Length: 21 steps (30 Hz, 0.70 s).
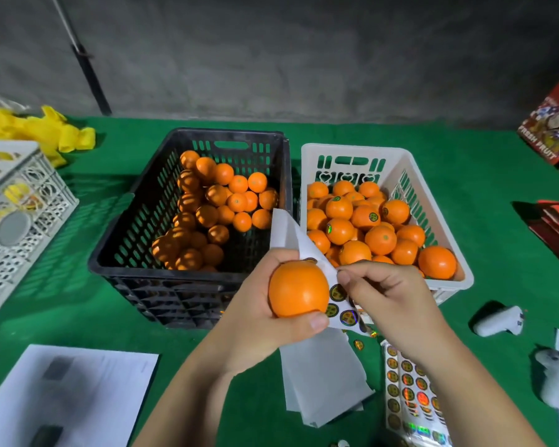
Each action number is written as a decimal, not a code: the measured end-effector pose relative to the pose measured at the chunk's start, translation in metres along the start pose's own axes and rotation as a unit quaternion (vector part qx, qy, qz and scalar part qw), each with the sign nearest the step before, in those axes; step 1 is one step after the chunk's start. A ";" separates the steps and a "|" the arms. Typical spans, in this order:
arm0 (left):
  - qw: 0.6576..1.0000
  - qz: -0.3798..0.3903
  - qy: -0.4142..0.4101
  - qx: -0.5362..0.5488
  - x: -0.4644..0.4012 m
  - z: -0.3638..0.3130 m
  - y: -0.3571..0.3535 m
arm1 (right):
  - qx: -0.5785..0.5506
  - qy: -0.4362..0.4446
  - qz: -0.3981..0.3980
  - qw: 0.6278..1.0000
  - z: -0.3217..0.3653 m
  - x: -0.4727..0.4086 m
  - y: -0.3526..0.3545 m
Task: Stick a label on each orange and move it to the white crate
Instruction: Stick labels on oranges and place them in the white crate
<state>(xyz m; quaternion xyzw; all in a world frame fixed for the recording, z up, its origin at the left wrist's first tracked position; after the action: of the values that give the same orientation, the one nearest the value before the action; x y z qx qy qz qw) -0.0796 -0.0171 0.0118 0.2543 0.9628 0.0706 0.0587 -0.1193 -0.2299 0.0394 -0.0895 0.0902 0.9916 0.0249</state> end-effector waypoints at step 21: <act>0.963 -0.031 0.085 0.254 -0.010 -0.007 -0.024 | 0.297 0.214 0.010 0.930 -0.005 0.014 -0.019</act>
<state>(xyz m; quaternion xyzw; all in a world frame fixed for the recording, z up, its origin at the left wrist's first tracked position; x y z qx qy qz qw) -0.0837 -0.0433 0.0151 0.2238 0.9579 -0.1569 -0.0877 -0.1307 -0.2121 0.0288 -0.2875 0.3847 0.8769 0.0206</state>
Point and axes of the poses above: each hand's wrist, its own x-axis away from the middle knuckle, its own y-axis out of the back of the hand, z = x × y, the point moved 1 cm from there along -x, towards the middle knuckle, and after that the axes turned 8 degrees about -x, right-handed, at the moved point
